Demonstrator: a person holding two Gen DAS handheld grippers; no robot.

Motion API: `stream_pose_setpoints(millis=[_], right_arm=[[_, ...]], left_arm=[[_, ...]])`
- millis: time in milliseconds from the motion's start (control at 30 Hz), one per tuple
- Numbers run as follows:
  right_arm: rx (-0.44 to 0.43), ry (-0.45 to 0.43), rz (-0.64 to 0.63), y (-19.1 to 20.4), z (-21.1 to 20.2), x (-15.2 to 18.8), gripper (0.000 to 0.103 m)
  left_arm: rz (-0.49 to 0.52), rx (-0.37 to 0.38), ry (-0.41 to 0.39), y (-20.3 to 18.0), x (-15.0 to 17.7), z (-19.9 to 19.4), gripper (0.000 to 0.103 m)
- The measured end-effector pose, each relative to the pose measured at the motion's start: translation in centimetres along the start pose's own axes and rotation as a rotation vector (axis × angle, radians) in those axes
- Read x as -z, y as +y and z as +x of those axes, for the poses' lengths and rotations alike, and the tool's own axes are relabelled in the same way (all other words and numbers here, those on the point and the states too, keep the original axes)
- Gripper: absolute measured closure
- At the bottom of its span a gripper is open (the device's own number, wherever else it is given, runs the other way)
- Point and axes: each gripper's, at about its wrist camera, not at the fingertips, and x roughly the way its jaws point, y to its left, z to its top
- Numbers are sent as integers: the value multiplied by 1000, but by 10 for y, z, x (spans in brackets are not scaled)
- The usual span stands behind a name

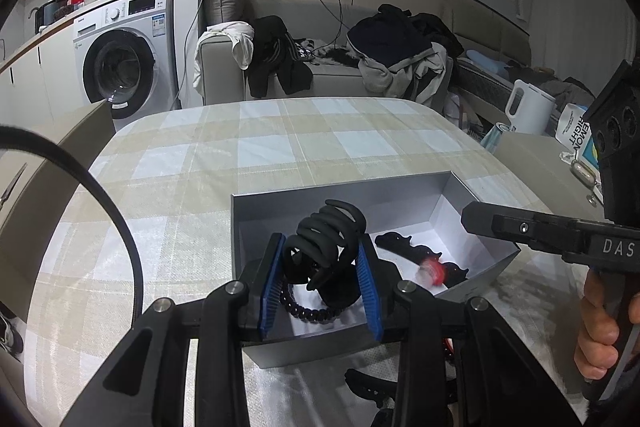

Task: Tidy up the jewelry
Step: 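Carry the ring holder and claw clip into the silver box and open both grippers, then withdraw both grippers and move the left gripper toward another black claw clip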

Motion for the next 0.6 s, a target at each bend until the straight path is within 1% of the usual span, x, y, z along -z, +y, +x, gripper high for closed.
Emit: stream_pose_setpoints(millis=[133,200,267,300,333,367,400,433,467,500,533,567,600], right_arm=[[30,-19,2,2,-7,0,81],[42,-33,-4,4,-14,1,76],[53,-44,-16,6,-22,3,63],[55,-46,-15,6,-26,4,61],[57,-46,-7,6,-30,5,58],[64,-49,-2,5,-33,6,54],[71,-53,3,4,-36,7,40],[80,-57,9,4,-40,9,27],[87,-61,13,3,-44,10,16],[93,-59,10,3,-46,12,10],[100,-56,5,4,-49,13,0],[117,-58,-14,6,-52,16,0],[132,-64,-32,8,-55,18,0]], left_arm=[[-7,17,-2,1,0,-4,74],[-4,22,-4,1,0,-8,68],[-5,26,-21,1,1,-14,48],[-8,35,-31,1,3,-19,42],[-11,41,-34,1,4,-22,34],[-14,45,-36,0,5,-24,28],[-15,47,-39,0,6,-26,25],[-18,43,-43,0,7,-30,20],[-20,38,-49,0,8,-33,15],[-21,31,-58,0,10,-38,13],[-25,21,-70,0,11,-42,7],[-29,9,-84,0,12,-45,2],[-32,-3,-106,0,14,-49,1]])
